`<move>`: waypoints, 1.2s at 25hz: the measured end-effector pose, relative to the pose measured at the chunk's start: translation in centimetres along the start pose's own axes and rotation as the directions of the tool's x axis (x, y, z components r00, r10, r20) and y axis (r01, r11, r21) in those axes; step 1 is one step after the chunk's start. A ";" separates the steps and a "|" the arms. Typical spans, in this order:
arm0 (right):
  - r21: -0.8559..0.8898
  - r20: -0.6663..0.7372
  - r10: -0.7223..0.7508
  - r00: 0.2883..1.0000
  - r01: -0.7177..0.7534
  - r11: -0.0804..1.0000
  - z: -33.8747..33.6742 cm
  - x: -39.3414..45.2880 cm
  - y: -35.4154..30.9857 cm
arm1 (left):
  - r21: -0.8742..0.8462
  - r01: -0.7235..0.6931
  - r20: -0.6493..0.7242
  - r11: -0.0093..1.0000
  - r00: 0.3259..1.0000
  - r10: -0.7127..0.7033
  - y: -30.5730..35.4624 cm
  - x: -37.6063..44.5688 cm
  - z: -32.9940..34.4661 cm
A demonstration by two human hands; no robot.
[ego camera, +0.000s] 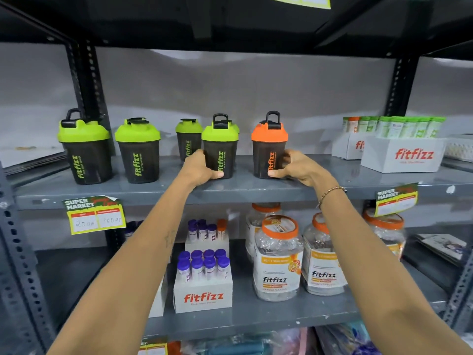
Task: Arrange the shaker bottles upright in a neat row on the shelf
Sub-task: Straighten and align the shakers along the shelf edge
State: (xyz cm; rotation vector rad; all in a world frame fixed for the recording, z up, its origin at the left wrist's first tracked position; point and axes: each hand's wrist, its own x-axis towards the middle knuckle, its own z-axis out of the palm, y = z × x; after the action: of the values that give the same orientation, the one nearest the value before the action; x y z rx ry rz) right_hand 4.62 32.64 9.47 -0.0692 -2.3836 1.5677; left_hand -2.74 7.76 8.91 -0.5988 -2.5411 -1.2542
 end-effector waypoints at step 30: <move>-0.068 0.057 0.007 0.998 -0.003 0.998 -2.1 0.1 0.9 | -0.147 0.000 -0.035 0.989 0.999 -0.005 1.6 -0.3 2.9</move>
State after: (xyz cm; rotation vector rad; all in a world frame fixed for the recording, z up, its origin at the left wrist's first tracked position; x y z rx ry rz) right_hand 4.97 34.91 9.44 -0.0446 -2.4819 1.5107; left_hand -1.85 10.82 8.16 -0.5980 -2.4364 -1.4497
